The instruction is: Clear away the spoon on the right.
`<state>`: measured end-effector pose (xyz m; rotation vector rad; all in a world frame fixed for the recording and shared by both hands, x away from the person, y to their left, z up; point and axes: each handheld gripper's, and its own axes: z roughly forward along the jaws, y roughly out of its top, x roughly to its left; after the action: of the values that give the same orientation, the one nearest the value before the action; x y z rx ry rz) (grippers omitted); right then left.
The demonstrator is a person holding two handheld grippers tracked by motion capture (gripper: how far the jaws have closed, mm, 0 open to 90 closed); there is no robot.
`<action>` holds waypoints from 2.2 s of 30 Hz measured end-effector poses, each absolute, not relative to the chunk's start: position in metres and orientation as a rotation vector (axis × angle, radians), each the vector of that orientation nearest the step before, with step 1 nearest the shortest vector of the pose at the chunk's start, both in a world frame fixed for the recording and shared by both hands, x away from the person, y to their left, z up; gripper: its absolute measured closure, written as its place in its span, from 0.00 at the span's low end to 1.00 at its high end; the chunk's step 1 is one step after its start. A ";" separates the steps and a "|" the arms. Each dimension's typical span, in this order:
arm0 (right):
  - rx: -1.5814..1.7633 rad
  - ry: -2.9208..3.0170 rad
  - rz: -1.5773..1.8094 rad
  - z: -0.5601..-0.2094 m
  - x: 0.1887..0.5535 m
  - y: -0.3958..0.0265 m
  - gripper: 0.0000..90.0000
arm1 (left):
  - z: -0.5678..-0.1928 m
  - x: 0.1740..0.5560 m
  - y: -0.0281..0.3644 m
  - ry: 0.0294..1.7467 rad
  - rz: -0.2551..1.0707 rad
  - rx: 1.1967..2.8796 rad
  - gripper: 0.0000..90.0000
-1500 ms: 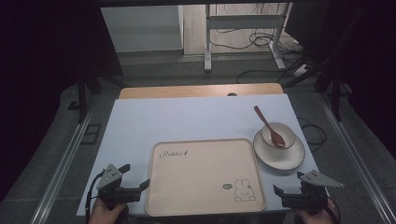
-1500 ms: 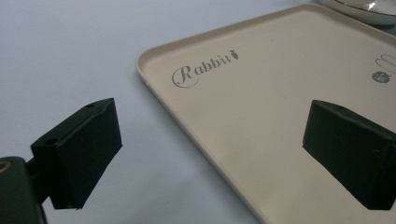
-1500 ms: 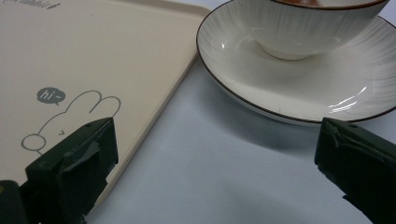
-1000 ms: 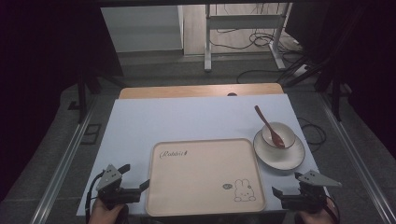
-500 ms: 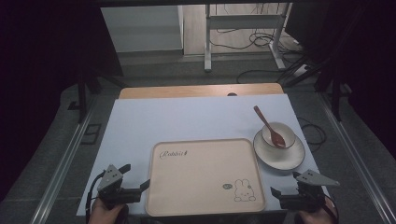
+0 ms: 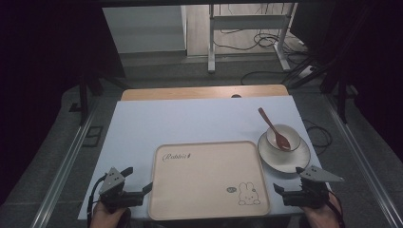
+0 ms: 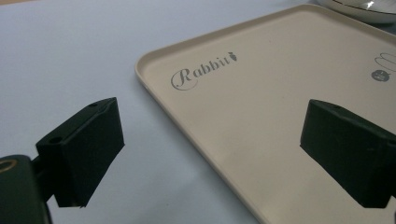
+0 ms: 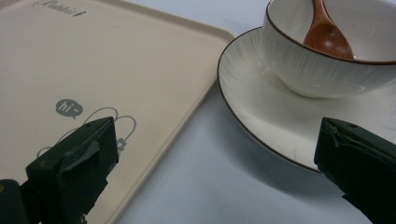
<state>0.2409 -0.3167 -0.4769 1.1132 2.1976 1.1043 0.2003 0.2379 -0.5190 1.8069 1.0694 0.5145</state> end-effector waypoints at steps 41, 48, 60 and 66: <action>1.172 2.200 1.118 -0.445 0.343 -0.308 0.03 | -0.519 0.201 0.239 1.076 0.500 1.796 0.07; 1.202 2.196 1.071 -0.445 0.367 -0.306 0.01 | -0.519 0.201 0.239 1.075 0.500 1.796 0.07; 1.202 2.214 1.000 -0.437 0.406 -0.293 0.07 | -0.519 0.201 0.239 1.073 0.501 1.797 0.07; 1.214 2.217 0.942 -0.432 0.426 -0.289 0.28 | -0.519 0.200 0.239 1.071 0.501 1.797 0.07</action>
<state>0.4260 -0.2886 -0.4319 1.2137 2.2171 0.9419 0.2004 0.2392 -0.5193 1.7970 1.0708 0.5012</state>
